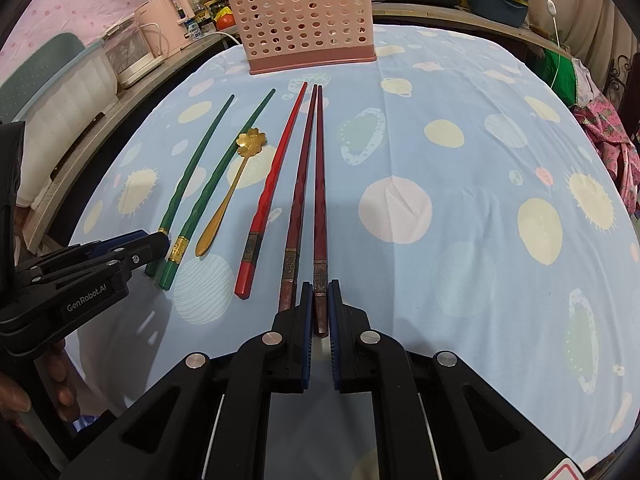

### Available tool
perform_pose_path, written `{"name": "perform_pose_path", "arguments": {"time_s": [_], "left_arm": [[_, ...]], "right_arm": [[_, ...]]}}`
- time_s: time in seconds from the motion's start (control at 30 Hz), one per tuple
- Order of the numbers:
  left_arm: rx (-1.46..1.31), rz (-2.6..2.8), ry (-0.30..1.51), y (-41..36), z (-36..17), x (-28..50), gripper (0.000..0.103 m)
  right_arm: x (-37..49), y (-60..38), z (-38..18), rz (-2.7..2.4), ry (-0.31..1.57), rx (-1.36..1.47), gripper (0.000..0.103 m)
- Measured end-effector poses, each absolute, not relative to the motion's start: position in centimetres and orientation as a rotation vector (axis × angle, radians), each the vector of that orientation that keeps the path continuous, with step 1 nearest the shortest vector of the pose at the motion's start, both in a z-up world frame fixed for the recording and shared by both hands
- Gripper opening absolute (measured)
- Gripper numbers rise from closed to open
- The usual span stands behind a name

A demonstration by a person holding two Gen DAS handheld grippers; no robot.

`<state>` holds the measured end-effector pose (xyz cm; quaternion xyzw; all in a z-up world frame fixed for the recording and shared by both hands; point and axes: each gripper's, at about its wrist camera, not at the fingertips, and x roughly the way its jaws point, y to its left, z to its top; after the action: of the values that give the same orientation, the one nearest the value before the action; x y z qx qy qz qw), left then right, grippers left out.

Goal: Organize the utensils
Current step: 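Grasp the green chopstick with the left tool while the right tool grasps the dark red chopstick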

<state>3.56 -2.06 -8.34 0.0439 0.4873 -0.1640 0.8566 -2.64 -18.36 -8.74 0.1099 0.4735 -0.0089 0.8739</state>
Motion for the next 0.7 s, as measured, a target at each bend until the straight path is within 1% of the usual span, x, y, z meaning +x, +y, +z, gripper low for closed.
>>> {"name": "perform_pose_path", "arguments": {"time_s": [0.1, 0.17, 0.4, 0.7], "left_arm": [[0.091, -0.346, 1.023, -1.9, -8.4, 3.4, 0.009], [0.091, -0.347, 1.023, -1.9, -8.4, 3.4, 0.007], [0.084, -0.348, 1.022, -1.8, -8.1, 3.4, 0.007], [0.067, -0.331, 0.954, -0.7, -5.3, 3.0, 0.007]], "right_arm": [[-2.6, -18.4, -8.7, -0.019, 0.989, 0.229, 0.007], [-2.7, -18.4, -8.7, -0.019, 0.989, 0.23, 0.007], [-2.8, -18.4, -8.7, -0.017, 0.988, 0.237, 0.007], [-3.3, -19.1, -7.3, -0.022, 0.953, 0.253, 0.007]]}}
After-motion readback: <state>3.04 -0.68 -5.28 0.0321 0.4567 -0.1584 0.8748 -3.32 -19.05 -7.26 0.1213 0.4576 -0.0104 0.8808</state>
